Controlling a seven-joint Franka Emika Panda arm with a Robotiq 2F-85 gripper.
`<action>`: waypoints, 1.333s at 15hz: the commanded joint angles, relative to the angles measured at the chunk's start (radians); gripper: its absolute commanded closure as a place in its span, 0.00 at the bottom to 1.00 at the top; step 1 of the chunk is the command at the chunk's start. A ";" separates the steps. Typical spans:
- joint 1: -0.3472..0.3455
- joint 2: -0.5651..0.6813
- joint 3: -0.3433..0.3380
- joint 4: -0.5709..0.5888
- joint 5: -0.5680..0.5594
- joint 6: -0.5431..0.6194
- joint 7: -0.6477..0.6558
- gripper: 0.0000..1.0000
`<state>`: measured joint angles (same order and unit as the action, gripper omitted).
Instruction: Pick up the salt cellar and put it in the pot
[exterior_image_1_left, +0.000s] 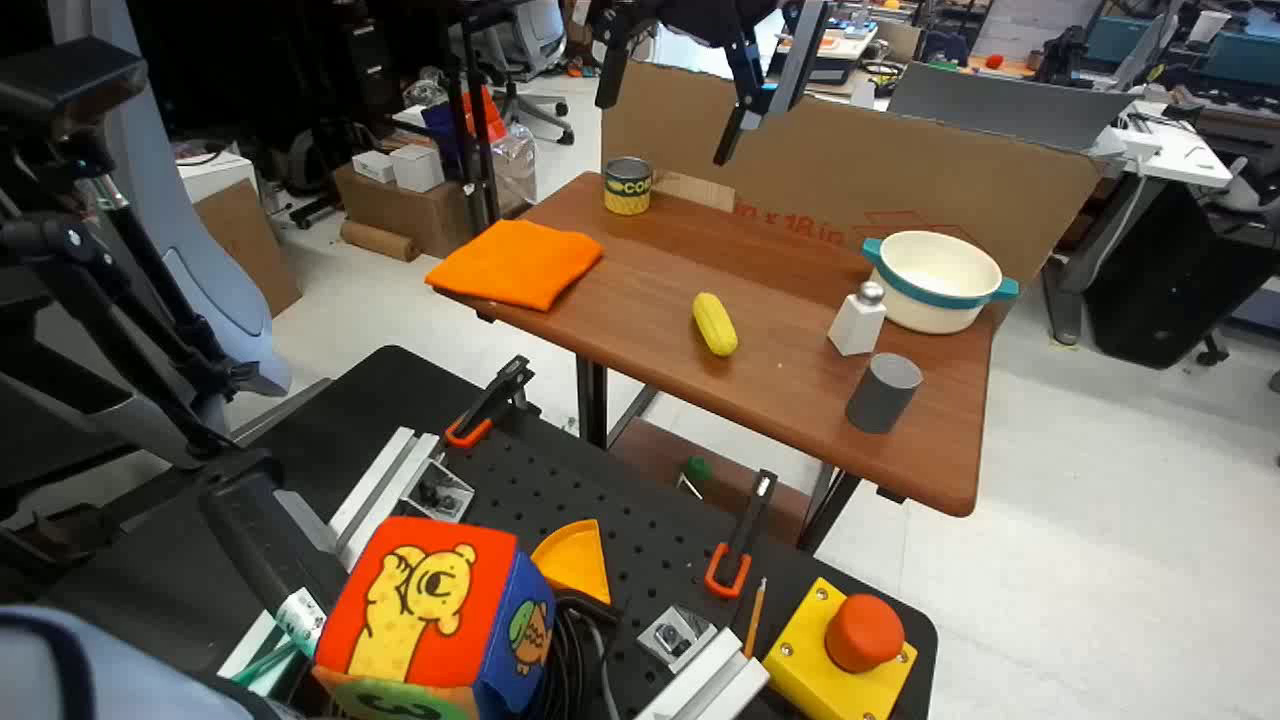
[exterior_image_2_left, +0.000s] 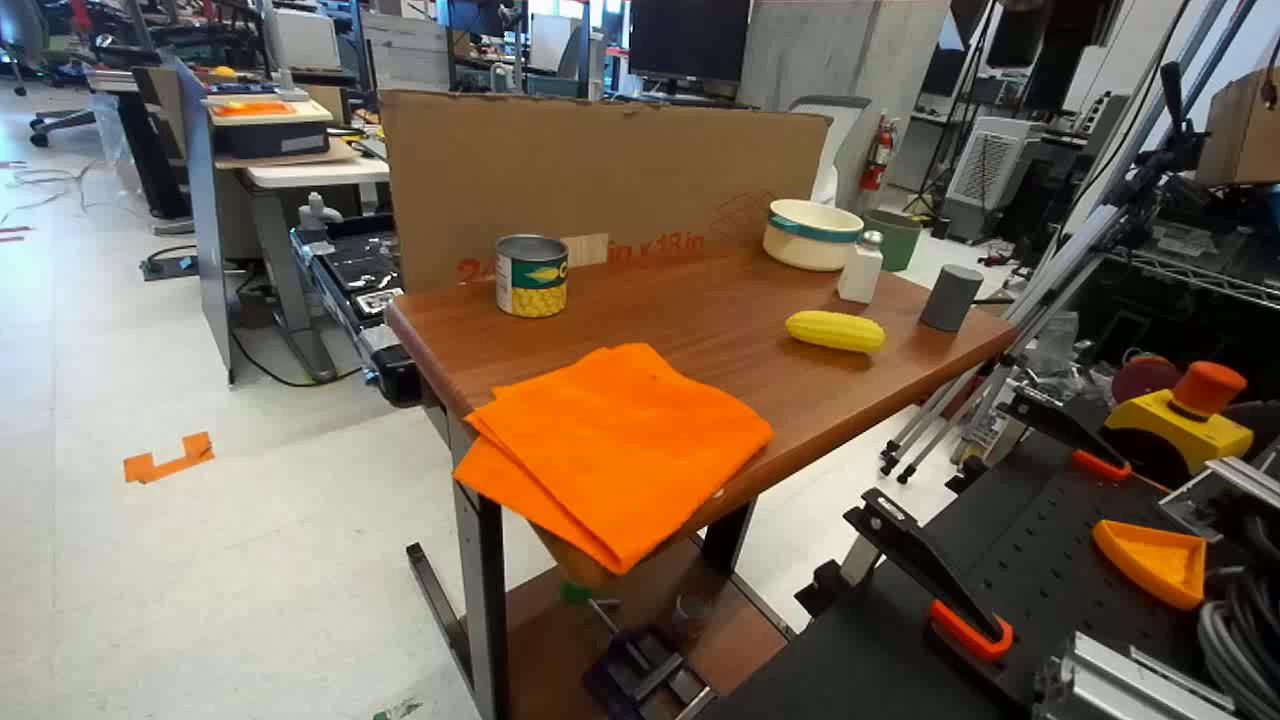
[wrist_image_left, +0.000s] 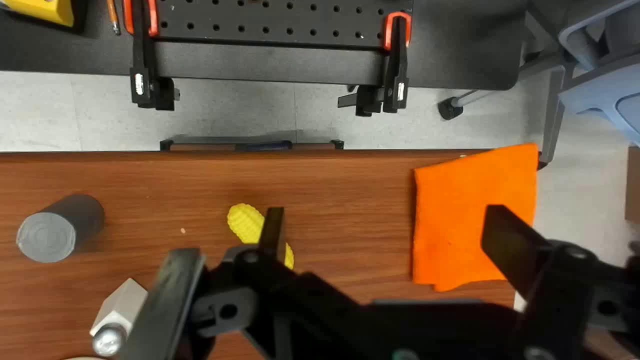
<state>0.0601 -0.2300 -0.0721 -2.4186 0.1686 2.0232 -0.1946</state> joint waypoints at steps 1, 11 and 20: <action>-0.015 0.000 0.014 0.002 0.003 -0.002 -0.003 0.00; -0.049 0.066 0.003 0.047 -0.060 0.090 -0.002 0.00; -0.151 0.306 -0.040 0.301 -0.135 0.157 0.004 0.00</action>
<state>-0.0714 -0.0259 -0.1007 -2.2206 0.0479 2.1650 -0.1891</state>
